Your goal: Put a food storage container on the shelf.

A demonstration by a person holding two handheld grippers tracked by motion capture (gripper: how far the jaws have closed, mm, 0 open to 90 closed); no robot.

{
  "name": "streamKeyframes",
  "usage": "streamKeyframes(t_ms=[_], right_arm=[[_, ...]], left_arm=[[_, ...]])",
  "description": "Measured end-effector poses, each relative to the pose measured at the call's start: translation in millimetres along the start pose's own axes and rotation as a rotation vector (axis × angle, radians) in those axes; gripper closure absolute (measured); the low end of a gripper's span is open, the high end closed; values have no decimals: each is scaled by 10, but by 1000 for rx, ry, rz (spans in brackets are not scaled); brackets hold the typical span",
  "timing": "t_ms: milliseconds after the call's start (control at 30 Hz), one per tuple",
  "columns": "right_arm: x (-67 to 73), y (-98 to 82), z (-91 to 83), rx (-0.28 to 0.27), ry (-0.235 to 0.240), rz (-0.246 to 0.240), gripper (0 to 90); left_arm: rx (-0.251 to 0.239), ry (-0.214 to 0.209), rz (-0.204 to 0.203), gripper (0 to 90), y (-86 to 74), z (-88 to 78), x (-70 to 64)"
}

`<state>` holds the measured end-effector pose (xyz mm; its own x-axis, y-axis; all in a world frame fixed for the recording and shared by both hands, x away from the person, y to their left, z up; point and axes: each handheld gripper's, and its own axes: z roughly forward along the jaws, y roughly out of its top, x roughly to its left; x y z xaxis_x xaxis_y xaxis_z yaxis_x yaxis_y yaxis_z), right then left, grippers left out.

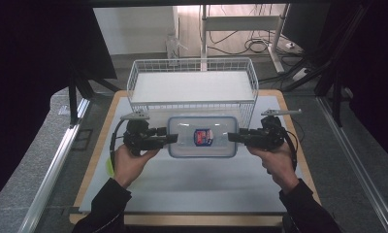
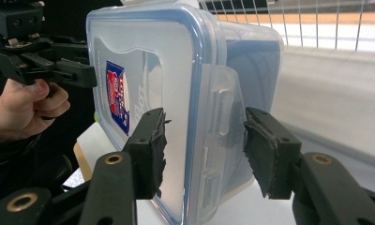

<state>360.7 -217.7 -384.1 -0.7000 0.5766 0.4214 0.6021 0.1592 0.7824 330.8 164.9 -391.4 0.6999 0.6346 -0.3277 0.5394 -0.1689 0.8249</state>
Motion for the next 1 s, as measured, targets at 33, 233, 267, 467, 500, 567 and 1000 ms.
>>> streamKeyframes(t_ms=[33,233,267,467,500,567,1000], right_arm=[[1,35,-3,-4,1,-4,500],[22,241,-21,-27,2,-16,498],[27,275,-22,-30,-1,-18,498],[42,468,3,-40,-8,-19,496],[46,499,12,-40,-11,-20,496],[53,556,26,-39,-15,-24,496],[-54,827,171,-76,13,17,521]], left_arm=[[-1,3,2,499,37,-14,0],[-8,11,15,499,241,-77,23],[-9,10,13,498,271,-82,36],[-8,11,4,497,426,-121,122],[-5,11,3,497,450,-128,137],[-3,13,-6,495,503,-145,169],[-53,34,-72,597,717,-174,444]])
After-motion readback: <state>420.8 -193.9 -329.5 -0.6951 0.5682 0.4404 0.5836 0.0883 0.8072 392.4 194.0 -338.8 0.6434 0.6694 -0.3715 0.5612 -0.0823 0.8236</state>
